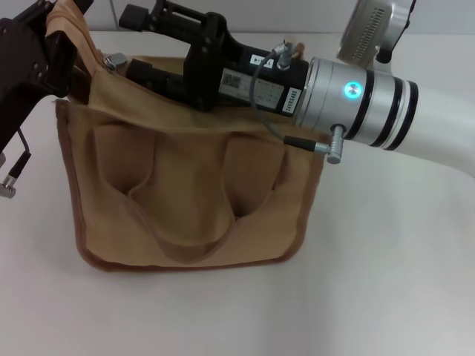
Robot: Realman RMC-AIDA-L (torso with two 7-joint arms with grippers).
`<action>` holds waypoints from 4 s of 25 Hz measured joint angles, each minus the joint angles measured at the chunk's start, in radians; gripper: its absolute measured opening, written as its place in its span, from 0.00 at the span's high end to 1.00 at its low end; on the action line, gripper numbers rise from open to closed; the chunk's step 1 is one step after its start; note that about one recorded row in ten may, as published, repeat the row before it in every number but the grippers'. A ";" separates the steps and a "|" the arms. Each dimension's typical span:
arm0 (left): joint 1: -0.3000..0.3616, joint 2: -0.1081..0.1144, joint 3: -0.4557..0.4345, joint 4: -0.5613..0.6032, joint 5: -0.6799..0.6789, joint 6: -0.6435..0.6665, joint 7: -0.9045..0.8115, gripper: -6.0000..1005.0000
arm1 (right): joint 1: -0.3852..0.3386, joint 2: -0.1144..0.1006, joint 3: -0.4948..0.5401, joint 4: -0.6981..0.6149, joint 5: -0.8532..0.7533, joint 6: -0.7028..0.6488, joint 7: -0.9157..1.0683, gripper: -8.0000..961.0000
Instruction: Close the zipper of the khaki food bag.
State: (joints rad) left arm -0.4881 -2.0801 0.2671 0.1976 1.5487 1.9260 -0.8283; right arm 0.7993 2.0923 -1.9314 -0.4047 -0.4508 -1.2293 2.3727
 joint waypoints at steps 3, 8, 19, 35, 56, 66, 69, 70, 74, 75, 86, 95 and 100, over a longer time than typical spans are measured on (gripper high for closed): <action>-0.002 0.000 0.002 0.000 -0.001 0.000 0.000 0.97 | 0.005 0.000 -0.002 -0.002 0.000 0.013 0.002 0.20; -0.003 0.000 0.005 0.000 -0.002 0.000 0.000 0.97 | 0.021 0.000 -0.001 -0.003 0.002 0.024 -0.004 0.20; -0.004 0.000 0.004 -0.003 -0.003 -0.005 0.000 0.97 | 0.027 0.000 -0.059 -0.019 0.077 0.011 -0.029 0.20; -0.017 0.000 0.002 -0.018 -0.010 0.001 -0.001 0.97 | 0.022 0.000 -0.081 -0.003 0.082 0.043 -0.040 0.20; -0.033 0.000 0.007 -0.038 -0.008 -0.008 0.001 0.97 | 0.040 0.000 -0.074 -0.016 0.096 0.071 -0.054 0.21; -0.035 0.000 0.007 -0.038 -0.007 -0.012 0.002 0.97 | 0.044 0.000 -0.078 -0.025 0.101 0.068 -0.055 0.21; -0.035 0.000 0.007 -0.038 -0.008 -0.012 0.006 0.97 | 0.044 0.000 -0.080 -0.027 0.101 0.067 -0.055 0.22; -0.035 0.000 0.007 -0.038 -0.009 -0.012 0.009 0.97 | 0.044 0.000 -0.081 -0.027 0.101 0.067 -0.055 0.22; -0.034 0.000 0.008 -0.039 -0.009 -0.013 0.012 0.97 | 0.044 0.000 -0.081 -0.028 0.101 0.065 -0.055 0.22; -0.033 0.000 0.008 -0.040 -0.010 -0.013 0.012 0.97 | 0.044 0.000 -0.081 -0.027 0.101 0.064 -0.055 0.22; -0.037 0.000 0.008 -0.041 -0.005 -0.015 0.012 0.97 | 0.079 0.000 -0.107 -0.019 0.090 0.095 -0.055 0.33; -0.031 0.000 0.007 -0.042 -0.006 -0.016 0.012 0.97 | 0.088 0.000 -0.121 -0.011 0.095 0.095 -0.050 0.65; -0.031 0.000 0.008 -0.043 -0.006 -0.016 0.012 0.97 | 0.091 0.000 -0.121 -0.002 0.096 0.096 -0.049 0.76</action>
State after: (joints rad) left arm -0.5191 -2.0801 0.2746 0.1549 1.5430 1.9100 -0.8160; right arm 0.8902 2.0924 -2.0526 -0.4067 -0.3552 -1.1331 2.3239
